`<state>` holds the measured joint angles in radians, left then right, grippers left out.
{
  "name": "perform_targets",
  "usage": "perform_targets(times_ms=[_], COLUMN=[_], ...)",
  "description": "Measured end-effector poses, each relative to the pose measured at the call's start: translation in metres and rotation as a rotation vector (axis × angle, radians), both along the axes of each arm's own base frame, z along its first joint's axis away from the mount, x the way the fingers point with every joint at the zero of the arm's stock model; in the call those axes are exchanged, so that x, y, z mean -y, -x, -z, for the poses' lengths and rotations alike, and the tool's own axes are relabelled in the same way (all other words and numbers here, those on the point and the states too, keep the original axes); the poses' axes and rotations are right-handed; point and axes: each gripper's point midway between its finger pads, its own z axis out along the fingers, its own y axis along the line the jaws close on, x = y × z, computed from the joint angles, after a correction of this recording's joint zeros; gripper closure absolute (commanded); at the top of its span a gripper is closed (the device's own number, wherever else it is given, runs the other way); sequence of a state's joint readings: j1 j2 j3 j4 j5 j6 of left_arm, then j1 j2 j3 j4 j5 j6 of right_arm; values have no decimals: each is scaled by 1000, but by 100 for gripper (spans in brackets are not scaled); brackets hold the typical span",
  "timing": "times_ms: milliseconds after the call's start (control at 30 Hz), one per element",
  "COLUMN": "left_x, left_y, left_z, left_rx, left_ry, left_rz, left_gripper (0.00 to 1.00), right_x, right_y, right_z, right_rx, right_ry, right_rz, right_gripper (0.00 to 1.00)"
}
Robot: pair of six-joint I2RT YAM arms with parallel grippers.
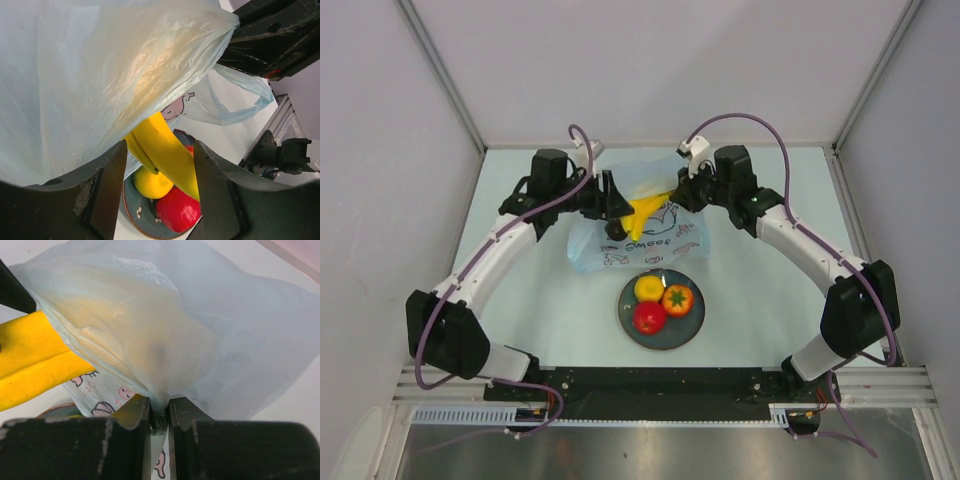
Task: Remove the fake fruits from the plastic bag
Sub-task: Take out the fake fruit from the plastic bag.
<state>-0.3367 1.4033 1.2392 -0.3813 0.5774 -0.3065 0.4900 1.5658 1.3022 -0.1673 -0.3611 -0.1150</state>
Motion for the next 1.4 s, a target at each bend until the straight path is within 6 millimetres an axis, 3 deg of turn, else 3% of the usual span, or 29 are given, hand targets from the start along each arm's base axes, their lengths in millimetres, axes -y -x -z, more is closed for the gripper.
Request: perform_targets(times_ms=[167,367,400,467,533,567,600,633,700,767,800,867,900,967,1000,1033,1100,1133,1300,1400], left_x=[4,5,5,4,3,3,3,3,4,6,6,7,6,5,4,3,3,2,5,-3], left_y=[3,5,5,4,3,2,3,3,5,7,8,8,6,2,-1,-3,-4,-5,12,29], left_z=[15,23,24,26,27,28,30,31,34,35,36,41,44,52,56,59,62,62,64,61], left_rx=[-56,-80,-81,-80,-76,-74,-74,-77,-88,-96,-101,-120,-128,-149,-158,-168,-181,-178,-148,-104], left_ry=[10,13,13,4,0,-2,-5,-7,-10,-9,-10,-10,-15,-22,-28,-30,-30,-31,-51,-58], left_rz=[5,11,10,0,-5,-6,-6,-8,-10,-7,-6,-9,-19,-37,-51,-59,-70,-73,18,30], left_gripper=[40,66,77,86,67,52,30,22,18,23,34,46,59,71,90,99,100,100,100,100], right_x=[-6,-8,-8,-9,-9,-8,-8,-9,-11,-12,-13,-15,-16,-16,-16,-16,-16,-18,-15,-12], right_y=[5,5,5,6,7,7,8,8,9,10,10,11,12,13,14,15,17,19,17,21], right_z=[7,10,10,11,13,15,15,15,14,14,12,8,6,5,5,6,8,8,5,6], right_rx=[17,36,37,37,33,30,29,29,31,28,33,41,45,46,46,44,40,35,12,-57], right_ry=[39,67,69,73,78,80,82,82,80,75,68,57,53,53,56,60,66,62,20,-31], right_rz=[-5,10,10,11,13,13,14,14,10,7,6,1,-2,-8,-8,-11,-21,-33,-48,-65], right_gripper=[100,100,100,100,100,100,100,100,100,100,100,100,100,100,99,80,58,42,11,9])
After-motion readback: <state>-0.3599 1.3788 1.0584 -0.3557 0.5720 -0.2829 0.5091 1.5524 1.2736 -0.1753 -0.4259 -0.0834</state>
